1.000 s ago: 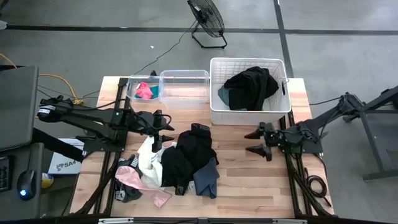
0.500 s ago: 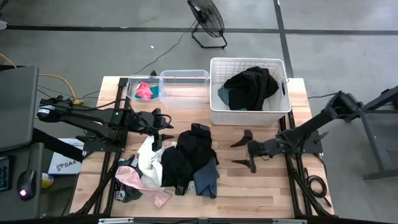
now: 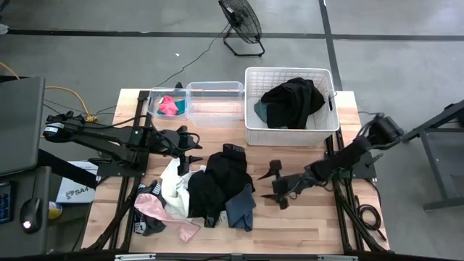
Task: Pick & Place Cloths
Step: Put the dark blue sock into the left transparent bin
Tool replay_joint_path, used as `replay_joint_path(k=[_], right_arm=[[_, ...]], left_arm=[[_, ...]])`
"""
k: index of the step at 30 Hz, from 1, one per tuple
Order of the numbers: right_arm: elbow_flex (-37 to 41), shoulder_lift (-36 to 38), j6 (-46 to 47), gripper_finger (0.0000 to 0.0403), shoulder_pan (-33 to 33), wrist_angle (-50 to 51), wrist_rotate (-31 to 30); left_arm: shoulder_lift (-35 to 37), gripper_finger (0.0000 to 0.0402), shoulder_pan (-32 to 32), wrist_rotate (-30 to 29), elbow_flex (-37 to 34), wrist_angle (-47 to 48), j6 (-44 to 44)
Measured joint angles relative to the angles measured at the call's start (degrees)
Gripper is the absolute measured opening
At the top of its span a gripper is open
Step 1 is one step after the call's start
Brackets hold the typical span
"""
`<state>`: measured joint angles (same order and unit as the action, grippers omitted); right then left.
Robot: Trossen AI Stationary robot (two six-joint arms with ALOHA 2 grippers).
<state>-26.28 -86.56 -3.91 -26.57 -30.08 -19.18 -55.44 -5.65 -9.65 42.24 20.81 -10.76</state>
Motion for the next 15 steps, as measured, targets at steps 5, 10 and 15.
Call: replay_joint_path(k=[5,10,15], right_arm=[[-3.9,-5.3,-2.8,0.0313,1.7,-0.2,1.7],[-6.9,-8.5,4.2,0.0313,5.2,-0.2,9.8],[-7.3,-9.5,10.4,0.0313,7.7,0.3,16.2]], left_arm=[[0.0,0.0206,0.0,0.0,0.0,-0.3,0.0],[0.0,0.0206,0.0,-0.1,0.0,-0.4,0.0],[0.0,0.0206,0.0,-0.1,0.0,-0.3,0.0]])
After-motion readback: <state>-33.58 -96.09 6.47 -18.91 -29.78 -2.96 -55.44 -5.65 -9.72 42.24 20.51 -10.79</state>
